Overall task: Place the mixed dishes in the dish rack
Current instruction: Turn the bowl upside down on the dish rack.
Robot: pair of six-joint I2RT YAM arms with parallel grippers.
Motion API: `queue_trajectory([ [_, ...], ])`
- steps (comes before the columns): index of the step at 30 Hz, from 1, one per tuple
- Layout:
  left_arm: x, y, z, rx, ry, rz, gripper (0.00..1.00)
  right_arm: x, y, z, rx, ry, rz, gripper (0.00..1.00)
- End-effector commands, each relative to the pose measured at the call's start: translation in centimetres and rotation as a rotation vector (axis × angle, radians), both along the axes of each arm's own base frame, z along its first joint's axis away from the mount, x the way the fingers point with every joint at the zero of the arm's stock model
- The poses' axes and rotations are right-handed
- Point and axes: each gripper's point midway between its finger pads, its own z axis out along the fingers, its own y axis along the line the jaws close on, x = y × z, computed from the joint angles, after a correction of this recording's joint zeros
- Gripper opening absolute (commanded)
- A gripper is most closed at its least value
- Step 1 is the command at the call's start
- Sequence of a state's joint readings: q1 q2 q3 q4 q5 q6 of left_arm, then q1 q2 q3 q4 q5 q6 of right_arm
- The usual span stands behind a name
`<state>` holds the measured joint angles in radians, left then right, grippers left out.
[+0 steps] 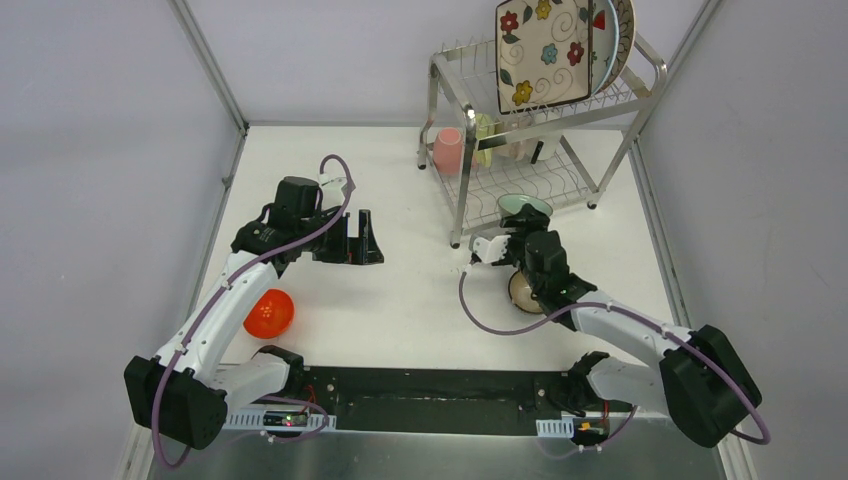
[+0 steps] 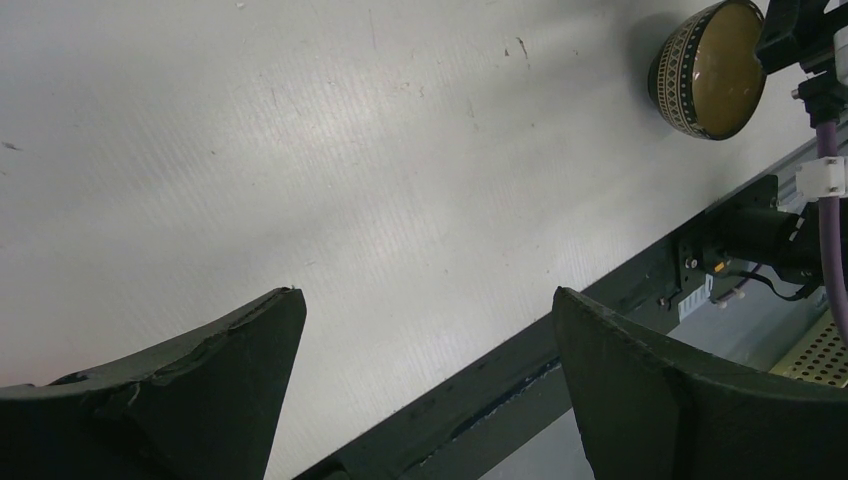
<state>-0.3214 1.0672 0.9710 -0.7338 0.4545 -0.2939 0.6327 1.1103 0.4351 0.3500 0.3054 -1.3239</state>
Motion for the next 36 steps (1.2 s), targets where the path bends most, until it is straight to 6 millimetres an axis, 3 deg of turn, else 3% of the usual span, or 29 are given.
queue_trajectory([
  [1, -0.1, -0.4, 0.2, -0.006, -0.024, -0.037, 0.99, 2.2, 1.1, 6.0, 0.151, -0.155, 0.004, 0.21],
  [18, -0.2, -0.4, 0.0, -0.005, -0.018, -0.040, 0.99, 6.3, 1.3, 6.4, 0.271, -0.145, -0.005, 0.19],
  [25, -0.2, -0.5, 0.0, -0.006, -0.016, -0.044, 0.99, 7.7, 1.5, 5.2, 0.293, -0.117, -0.003, 0.18],
  [36, -0.1, -0.5, -0.2, -0.002, -0.010, -0.045, 0.99, 9.7, 1.2, 4.2, 0.468, -0.111, -0.032, 0.17],
])
